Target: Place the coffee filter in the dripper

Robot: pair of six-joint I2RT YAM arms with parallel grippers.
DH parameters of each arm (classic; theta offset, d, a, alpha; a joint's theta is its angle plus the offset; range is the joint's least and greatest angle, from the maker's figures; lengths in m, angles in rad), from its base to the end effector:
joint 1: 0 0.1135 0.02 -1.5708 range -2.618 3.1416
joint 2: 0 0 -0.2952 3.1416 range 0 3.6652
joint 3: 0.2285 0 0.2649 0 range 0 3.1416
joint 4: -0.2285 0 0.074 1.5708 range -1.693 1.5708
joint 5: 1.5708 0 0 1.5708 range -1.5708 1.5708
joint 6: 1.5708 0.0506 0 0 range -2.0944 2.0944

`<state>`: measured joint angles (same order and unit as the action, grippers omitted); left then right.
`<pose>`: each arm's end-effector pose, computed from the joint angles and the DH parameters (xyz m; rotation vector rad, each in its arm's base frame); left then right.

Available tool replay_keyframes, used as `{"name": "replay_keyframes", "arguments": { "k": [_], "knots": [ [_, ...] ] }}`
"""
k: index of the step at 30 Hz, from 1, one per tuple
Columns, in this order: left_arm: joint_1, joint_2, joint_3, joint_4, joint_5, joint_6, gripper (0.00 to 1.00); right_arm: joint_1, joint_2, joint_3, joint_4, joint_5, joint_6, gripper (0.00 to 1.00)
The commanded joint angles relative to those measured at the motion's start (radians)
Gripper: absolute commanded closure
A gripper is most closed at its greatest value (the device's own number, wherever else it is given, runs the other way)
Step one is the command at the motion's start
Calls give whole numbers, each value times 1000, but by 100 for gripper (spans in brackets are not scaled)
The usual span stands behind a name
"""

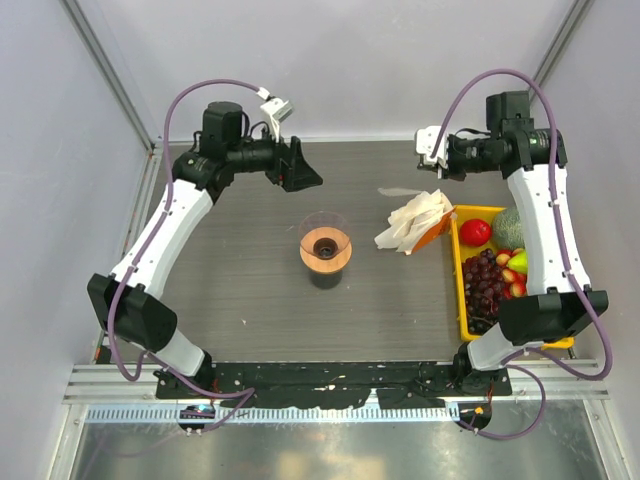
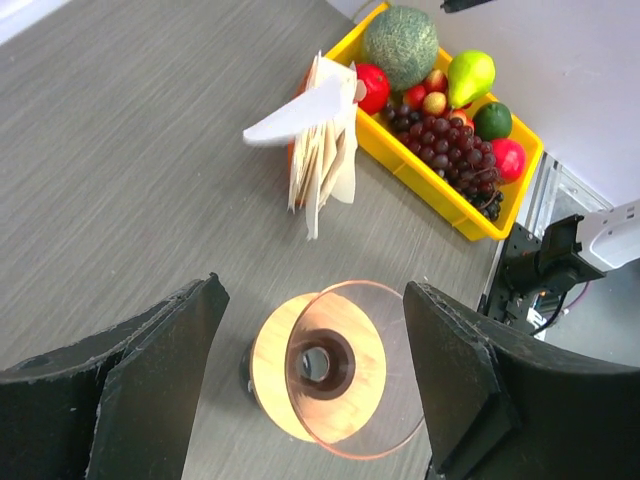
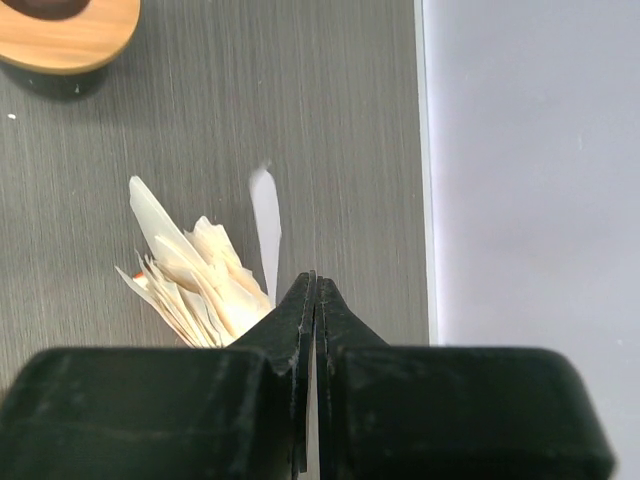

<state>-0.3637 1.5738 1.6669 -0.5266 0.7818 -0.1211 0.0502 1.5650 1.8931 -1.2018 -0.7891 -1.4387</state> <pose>0.3349 -0.1656 0.4463 0.7515 1.8881 -1.0876 0.3114 0.0516 0.4646 -1.6747 1.3437 0.1858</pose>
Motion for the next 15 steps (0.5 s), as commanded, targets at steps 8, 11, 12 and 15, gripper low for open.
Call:
{"name": "replay_keyframes", "arguments": {
  "k": [8, 11, 12, 15],
  "knots": [
    [-112, 31, 94, 119, -15, 172, 10, 28, -47, 31, 10, -30, 90, 95],
    [-72, 29, 73, 157, -4, 88, 9, 27, -8, 49, -16, -4, 156, 64],
    [-60, 26, 68, 148, -16, 86, 9, 28, 10, 47, 5, 10, 190, 53],
    [-23, 32, 92, 62, -98, 106, 8, 28, 49, 31, 86, 60, 392, 37]
  ]
}}
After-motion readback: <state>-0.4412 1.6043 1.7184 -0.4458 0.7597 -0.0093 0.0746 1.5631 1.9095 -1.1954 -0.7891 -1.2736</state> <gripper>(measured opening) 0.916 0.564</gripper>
